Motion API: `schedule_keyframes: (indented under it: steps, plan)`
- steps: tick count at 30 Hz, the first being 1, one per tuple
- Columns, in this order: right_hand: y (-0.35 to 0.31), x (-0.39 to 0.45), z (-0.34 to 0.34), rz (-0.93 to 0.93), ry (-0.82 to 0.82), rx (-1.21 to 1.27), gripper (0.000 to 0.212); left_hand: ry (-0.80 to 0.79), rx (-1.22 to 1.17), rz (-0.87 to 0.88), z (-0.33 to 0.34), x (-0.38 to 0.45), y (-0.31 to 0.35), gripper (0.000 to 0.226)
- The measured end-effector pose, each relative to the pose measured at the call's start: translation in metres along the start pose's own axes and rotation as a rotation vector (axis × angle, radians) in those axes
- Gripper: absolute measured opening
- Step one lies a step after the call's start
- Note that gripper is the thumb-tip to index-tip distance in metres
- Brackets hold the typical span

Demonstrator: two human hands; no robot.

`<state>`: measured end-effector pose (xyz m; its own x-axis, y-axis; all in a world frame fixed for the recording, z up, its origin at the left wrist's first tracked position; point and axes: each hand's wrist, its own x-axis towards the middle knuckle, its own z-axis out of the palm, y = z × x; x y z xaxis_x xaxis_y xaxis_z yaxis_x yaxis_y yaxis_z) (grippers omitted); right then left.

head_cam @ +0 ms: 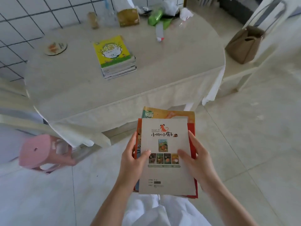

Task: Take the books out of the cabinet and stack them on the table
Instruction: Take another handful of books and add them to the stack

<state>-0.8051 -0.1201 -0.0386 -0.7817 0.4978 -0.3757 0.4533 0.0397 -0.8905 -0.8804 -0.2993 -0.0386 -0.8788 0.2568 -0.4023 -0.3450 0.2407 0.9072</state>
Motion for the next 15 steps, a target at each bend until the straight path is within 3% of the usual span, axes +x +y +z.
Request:
schedule_keyframes:
  steps: [15]
  plan:
    - [-0.097,0.205,0.027,-0.046,-0.260,-0.136,0.061,0.249,-0.139,-0.013,0.008,0.155,0.059,0.066]
